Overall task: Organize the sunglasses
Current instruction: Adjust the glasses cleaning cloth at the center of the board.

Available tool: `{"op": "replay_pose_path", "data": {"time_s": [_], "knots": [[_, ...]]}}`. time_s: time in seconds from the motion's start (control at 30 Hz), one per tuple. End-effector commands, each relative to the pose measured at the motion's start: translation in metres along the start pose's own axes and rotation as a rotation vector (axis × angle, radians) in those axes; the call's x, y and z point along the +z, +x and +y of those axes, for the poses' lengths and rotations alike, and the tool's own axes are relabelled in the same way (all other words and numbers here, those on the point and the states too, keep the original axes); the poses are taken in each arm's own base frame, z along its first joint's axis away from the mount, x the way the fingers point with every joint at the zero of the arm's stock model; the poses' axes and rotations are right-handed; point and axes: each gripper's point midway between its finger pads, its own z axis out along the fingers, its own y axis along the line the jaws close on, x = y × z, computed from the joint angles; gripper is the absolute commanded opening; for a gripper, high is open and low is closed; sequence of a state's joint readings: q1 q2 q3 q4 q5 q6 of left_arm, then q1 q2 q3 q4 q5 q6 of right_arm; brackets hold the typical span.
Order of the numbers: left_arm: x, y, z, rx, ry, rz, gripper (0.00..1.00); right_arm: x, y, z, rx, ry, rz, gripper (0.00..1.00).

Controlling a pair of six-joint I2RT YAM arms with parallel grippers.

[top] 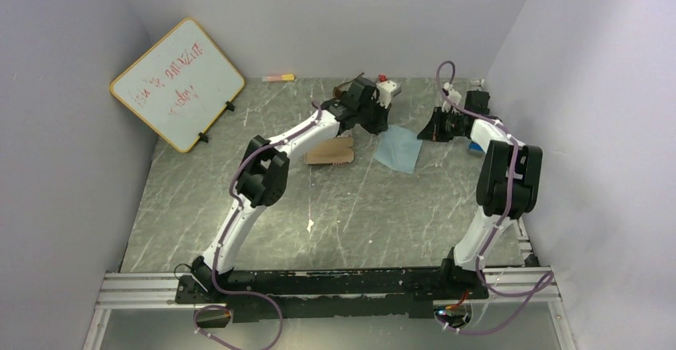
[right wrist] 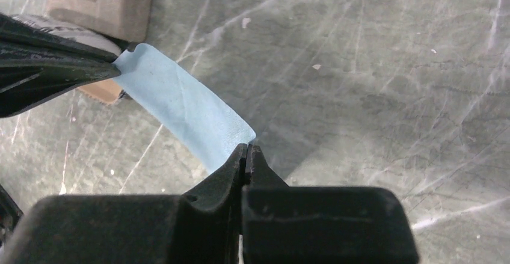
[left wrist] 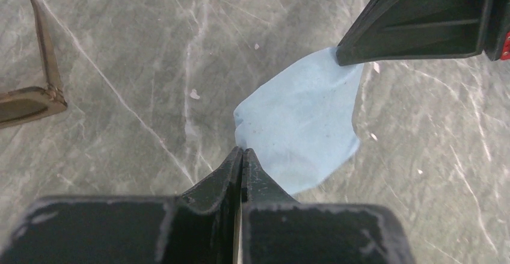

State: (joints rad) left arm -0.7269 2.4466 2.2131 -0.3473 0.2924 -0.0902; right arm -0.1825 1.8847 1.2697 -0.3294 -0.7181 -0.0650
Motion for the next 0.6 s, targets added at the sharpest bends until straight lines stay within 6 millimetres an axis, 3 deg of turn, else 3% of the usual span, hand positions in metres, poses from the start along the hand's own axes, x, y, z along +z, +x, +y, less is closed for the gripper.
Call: {"op": "replay_pose_path", "data": {"time_s": [0.0, 0.3, 0.57], "knots": [[-0.037, -0.04, -0.027, 0.023, 0.057, -0.084, 0.05, -0.03, -0.017, 0.033, -0.142, -0.054, -0.071, 0.0], [-0.089, -0.038, -0.057, -0.016, 0.128, -0.103, 0.05, -0.085, -0.012, 0.086, -0.295, -0.09, -0.144, 0.0], [-0.132, -0.008, -0.09, -0.029, 0.209, -0.092, 0.05, -0.12, 0.026, 0.122, -0.416, -0.127, -0.135, 0.0]]}}
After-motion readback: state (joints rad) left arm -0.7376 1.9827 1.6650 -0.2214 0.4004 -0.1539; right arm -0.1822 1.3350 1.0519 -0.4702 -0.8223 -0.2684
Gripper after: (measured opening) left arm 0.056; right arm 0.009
